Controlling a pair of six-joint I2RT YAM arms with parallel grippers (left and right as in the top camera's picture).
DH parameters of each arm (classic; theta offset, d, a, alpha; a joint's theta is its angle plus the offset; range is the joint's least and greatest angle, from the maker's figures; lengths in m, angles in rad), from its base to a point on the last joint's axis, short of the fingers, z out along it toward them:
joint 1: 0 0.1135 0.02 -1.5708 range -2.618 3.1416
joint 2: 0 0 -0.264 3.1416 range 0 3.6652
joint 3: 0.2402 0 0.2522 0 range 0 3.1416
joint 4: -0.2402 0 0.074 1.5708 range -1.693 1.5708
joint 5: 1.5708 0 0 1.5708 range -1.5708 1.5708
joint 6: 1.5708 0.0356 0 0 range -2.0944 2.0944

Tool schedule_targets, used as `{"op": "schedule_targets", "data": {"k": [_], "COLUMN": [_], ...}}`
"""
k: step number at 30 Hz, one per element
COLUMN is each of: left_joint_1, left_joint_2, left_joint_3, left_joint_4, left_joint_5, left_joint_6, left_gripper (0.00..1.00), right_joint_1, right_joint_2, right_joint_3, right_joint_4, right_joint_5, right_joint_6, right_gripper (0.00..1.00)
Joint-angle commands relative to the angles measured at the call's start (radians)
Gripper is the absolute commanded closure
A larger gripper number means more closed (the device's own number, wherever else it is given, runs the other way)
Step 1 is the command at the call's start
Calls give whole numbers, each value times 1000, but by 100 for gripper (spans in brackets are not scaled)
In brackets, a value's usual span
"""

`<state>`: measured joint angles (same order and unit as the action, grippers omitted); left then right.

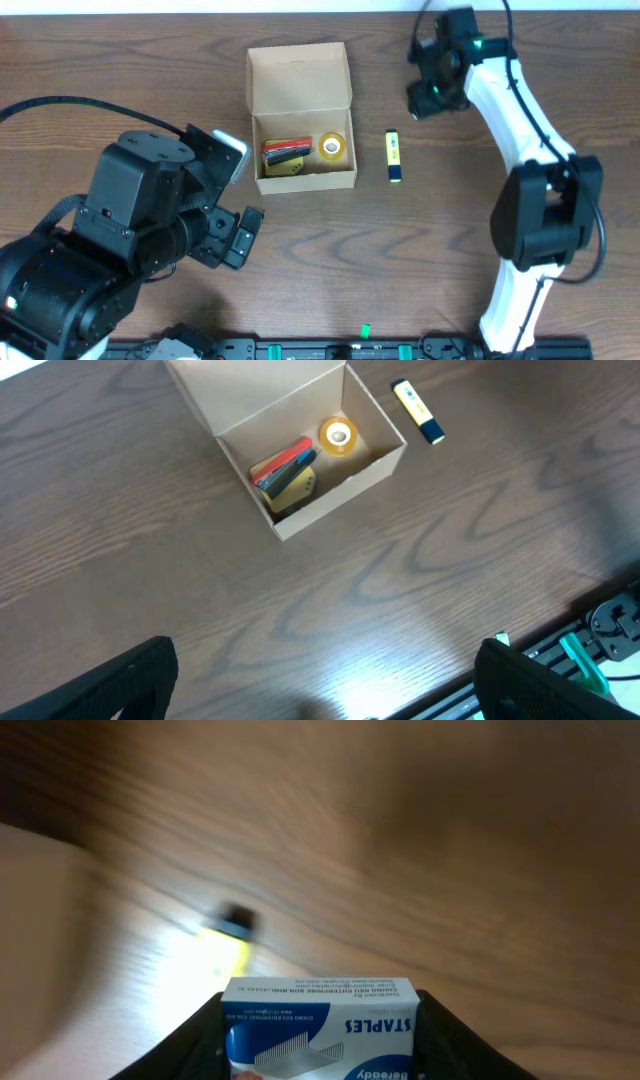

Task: Pack container
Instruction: 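Carry the staples box with the right gripper into the box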

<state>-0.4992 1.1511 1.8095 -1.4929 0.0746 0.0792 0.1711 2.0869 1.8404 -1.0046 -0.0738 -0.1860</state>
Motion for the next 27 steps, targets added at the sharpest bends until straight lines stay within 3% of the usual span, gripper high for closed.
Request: {"op": "schedule_targets", "data": {"k": [1, 12, 16, 27], "left_joint_1": [3, 3, 3, 3], "left_joint_2": [0, 0, 0, 0], "left_joint_3": [-8, -8, -8, -8], "left_joint_4": [-3, -3, -3, -3], "left_joint_5": [-4, -4, -4, -4], "left_joint_6": [3, 3, 3, 3], "left_gripper": [5, 5, 5, 5], "right_joint_1": [84, 359, 425, 469], "right_joint_2": [-75, -103, -103, -101], "right_joint_3": [88, 119, 75, -142], "right_joint_4": [-30, -119, -119, 27], "right_joint_5": [-29, -27, 101, 122], "right_joint_6": [84, 370, 515, 622], "right_gripper": [66, 67, 67, 65]}}
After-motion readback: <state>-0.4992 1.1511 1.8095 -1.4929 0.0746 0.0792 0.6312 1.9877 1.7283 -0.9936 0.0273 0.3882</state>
